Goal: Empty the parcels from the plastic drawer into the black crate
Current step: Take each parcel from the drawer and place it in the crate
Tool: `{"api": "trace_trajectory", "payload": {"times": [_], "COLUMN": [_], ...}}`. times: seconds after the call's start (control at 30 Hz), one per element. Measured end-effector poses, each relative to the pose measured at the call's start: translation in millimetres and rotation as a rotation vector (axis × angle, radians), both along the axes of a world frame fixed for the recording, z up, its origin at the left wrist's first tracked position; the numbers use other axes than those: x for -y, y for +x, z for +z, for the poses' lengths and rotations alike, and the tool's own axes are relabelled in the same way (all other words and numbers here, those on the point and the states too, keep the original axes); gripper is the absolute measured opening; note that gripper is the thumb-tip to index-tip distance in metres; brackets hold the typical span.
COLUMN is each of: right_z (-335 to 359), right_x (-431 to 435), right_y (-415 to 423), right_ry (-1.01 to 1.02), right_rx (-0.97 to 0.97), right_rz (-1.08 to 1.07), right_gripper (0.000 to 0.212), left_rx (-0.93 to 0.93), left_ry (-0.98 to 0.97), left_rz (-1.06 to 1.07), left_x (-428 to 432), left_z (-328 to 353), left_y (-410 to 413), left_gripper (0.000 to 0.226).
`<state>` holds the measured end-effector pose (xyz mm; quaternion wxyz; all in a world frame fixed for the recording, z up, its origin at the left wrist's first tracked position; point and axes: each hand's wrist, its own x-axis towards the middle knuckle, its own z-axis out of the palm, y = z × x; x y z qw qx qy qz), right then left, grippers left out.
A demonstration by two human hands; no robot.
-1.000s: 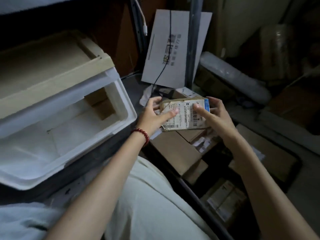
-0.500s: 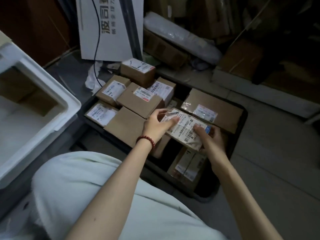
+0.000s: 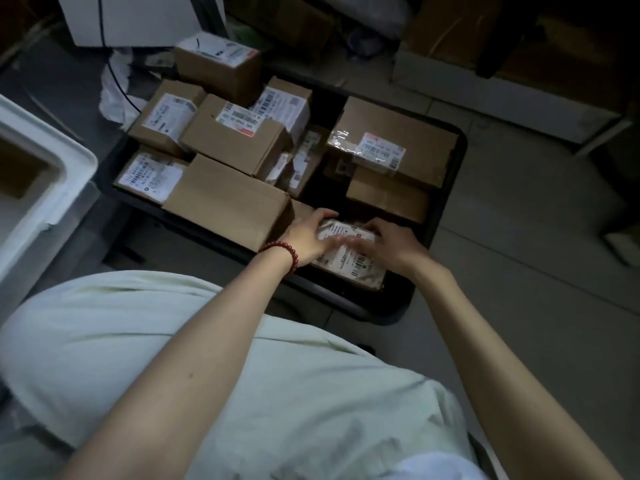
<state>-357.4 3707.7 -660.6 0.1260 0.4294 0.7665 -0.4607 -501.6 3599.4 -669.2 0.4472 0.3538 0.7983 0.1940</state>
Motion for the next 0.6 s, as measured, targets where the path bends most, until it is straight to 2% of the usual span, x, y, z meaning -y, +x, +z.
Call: {"api": "trace_trajectory", "payload": {"times": [0.17,0.37,0.47,0.6], "right_z": [-12,-22,-24,-25], "right_x": [8,10,12,14], "right_y": [-5,-7,-8,-8], "right_ry": [0.002,0.048,0.08,0.102], "right_rx": [0.081,0.199,0.186,0.207], "right_rz": [0.153,0.252,0.277,0.287], "right_gripper": [0.049,0.046,0.046,0.047], "left_rx": [-0.02,-0.092,-0.193,-0.506], "left_ry": [-0.163,-0.235,-0.227,-0.283], "left_rz": [-0.101,-0.204,-0.274,-0.465], "left_x": [2,-9,-12,-16], "left_z": [-15,-24,-20,-13], "left_y": [5,15,16,20], "left_gripper": [0.056,0.059,0.062,0.063]}}
